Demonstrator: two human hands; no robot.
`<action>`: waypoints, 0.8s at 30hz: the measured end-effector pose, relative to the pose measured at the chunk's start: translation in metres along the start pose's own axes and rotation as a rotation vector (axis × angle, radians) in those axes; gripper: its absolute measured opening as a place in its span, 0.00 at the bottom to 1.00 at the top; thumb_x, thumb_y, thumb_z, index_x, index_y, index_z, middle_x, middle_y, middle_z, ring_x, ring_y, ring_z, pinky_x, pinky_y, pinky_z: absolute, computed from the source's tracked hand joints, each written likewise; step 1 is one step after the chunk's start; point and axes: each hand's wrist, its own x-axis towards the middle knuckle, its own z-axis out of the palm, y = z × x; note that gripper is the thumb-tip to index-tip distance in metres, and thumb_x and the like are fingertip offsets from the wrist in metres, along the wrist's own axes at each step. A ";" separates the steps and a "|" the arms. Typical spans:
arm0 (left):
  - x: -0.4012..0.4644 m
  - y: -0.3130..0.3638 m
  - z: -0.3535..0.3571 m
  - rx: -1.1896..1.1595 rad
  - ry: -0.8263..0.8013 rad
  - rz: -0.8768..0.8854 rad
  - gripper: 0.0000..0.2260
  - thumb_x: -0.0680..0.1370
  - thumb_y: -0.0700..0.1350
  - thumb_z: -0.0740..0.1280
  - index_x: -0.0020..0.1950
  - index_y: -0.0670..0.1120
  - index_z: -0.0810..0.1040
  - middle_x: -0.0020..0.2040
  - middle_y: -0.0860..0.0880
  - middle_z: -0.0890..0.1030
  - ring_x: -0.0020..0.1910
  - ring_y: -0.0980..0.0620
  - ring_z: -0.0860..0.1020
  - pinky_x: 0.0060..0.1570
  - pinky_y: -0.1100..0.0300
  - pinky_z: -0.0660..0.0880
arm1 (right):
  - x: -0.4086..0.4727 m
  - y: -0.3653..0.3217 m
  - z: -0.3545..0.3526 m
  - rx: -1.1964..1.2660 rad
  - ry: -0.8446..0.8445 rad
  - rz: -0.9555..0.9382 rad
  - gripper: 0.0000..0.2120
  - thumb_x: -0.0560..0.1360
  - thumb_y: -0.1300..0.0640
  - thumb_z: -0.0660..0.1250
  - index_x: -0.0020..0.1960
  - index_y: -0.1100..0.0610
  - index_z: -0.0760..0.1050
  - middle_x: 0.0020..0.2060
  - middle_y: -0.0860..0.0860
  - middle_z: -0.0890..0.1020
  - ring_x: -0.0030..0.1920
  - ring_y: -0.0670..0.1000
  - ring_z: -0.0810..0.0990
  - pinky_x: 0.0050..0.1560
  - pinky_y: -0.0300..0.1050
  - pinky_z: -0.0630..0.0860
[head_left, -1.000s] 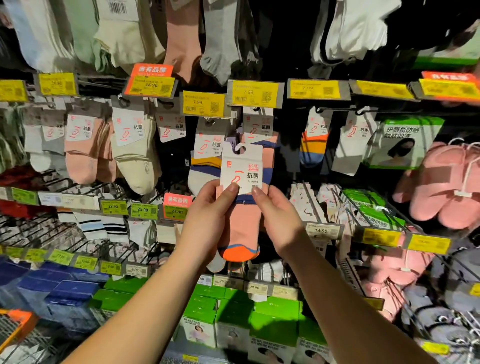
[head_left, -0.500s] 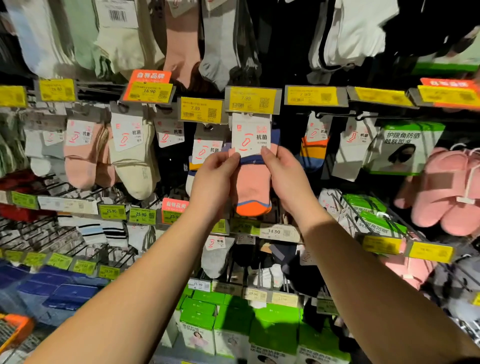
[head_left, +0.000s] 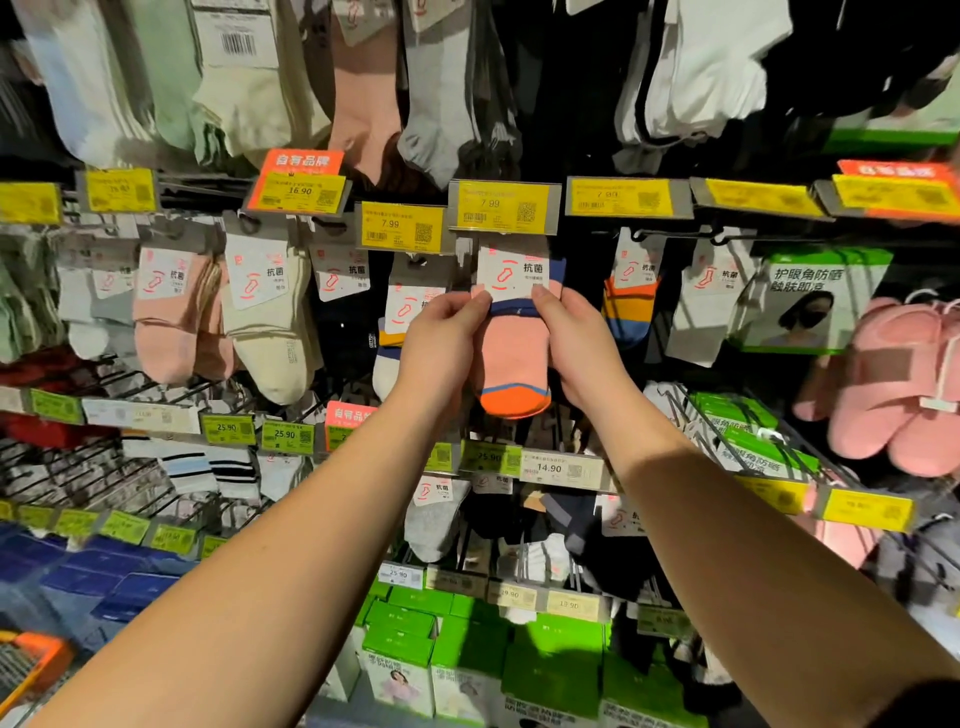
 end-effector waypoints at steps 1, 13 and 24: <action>0.002 -0.002 0.000 0.008 0.009 -0.007 0.06 0.82 0.48 0.67 0.51 0.46 0.79 0.44 0.47 0.83 0.38 0.51 0.81 0.30 0.64 0.75 | 0.002 0.002 -0.001 -0.031 0.004 0.007 0.06 0.79 0.46 0.64 0.51 0.46 0.78 0.52 0.50 0.85 0.53 0.53 0.84 0.59 0.63 0.78; 0.013 -0.024 0.012 0.524 -0.018 0.012 0.21 0.79 0.42 0.63 0.72 0.46 0.71 0.59 0.46 0.80 0.53 0.45 0.78 0.48 0.54 0.74 | 0.036 -0.007 -0.002 -0.718 0.042 -0.001 0.16 0.82 0.46 0.59 0.45 0.58 0.72 0.42 0.55 0.77 0.48 0.57 0.77 0.38 0.47 0.66; 0.026 -0.029 0.031 0.645 -0.040 -0.022 0.15 0.79 0.38 0.61 0.66 0.42 0.73 0.51 0.47 0.76 0.50 0.46 0.75 0.32 0.59 0.66 | 0.053 -0.005 0.002 -0.791 0.051 0.110 0.20 0.83 0.48 0.58 0.63 0.63 0.76 0.56 0.60 0.81 0.47 0.58 0.75 0.42 0.43 0.65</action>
